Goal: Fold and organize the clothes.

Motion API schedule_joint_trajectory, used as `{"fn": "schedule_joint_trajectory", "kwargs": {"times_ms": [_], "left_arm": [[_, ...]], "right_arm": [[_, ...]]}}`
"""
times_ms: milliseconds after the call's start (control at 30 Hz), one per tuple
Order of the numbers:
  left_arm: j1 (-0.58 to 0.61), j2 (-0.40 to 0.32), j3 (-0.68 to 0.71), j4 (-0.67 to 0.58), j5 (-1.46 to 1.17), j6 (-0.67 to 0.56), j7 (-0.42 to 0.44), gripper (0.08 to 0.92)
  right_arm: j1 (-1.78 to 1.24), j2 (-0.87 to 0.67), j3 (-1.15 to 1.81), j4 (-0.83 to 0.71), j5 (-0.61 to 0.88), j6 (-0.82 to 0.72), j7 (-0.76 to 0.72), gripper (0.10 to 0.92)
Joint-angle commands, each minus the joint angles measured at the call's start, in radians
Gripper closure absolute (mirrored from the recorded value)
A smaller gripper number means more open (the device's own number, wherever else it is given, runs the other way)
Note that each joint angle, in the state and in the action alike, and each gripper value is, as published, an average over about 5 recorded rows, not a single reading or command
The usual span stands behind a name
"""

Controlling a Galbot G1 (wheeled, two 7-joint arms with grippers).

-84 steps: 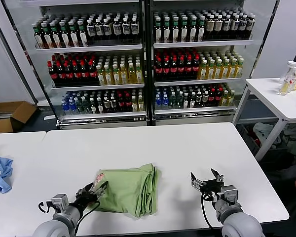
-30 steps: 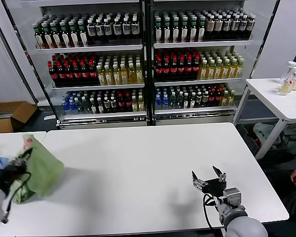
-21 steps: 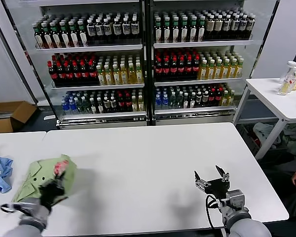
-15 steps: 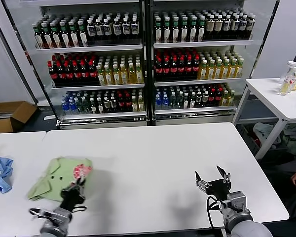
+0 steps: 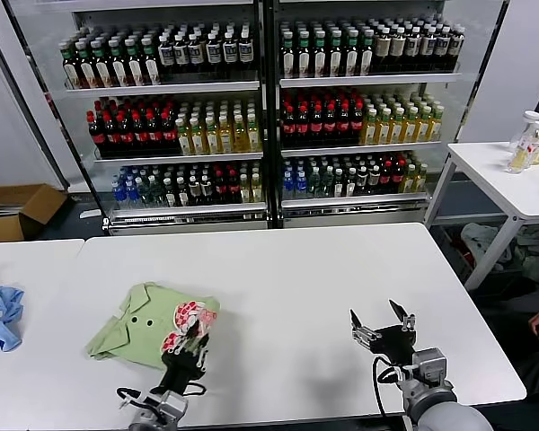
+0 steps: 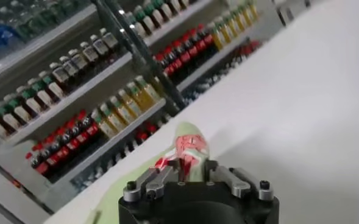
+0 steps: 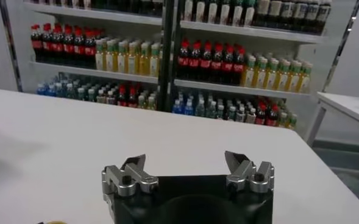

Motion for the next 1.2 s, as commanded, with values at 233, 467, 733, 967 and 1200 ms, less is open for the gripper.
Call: {"fn": "schedule_joint_trajectory", "kwargs": {"times_ms": [233,467,733,967,1200], "left_arm": [[-0.122,-0.081,0.017,-0.018,-0.636,-0.073,-0.047,0.462],[-0.025,-0.024,-0.217,-0.059,-0.642,-0.090,-0.086,0.263],[0.031,-0.002,-0.366,-0.063,-0.673,-0.088,-0.121,0.178],[0.037,-0.017,-0.401,-0.059,-0.683,-0.086,-0.127,0.177],[0.034,-0.022,-0.409,-0.057,-0.685,-0.084,-0.129,0.177]], "right_arm": [[0.098,0.020,-0.144,-0.054,0.107,0.026,0.010,0.202],[0.305,0.153,-0.457,-0.229,0.223,0.104,0.090,0.203],[0.544,0.333,-0.652,-0.472,0.352,0.124,0.170,0.203],[0.638,0.428,-0.711,-0.600,0.458,0.113,0.185,0.202],[0.664,0.459,-0.735,-0.650,0.534,0.091,0.244,0.203]]}}
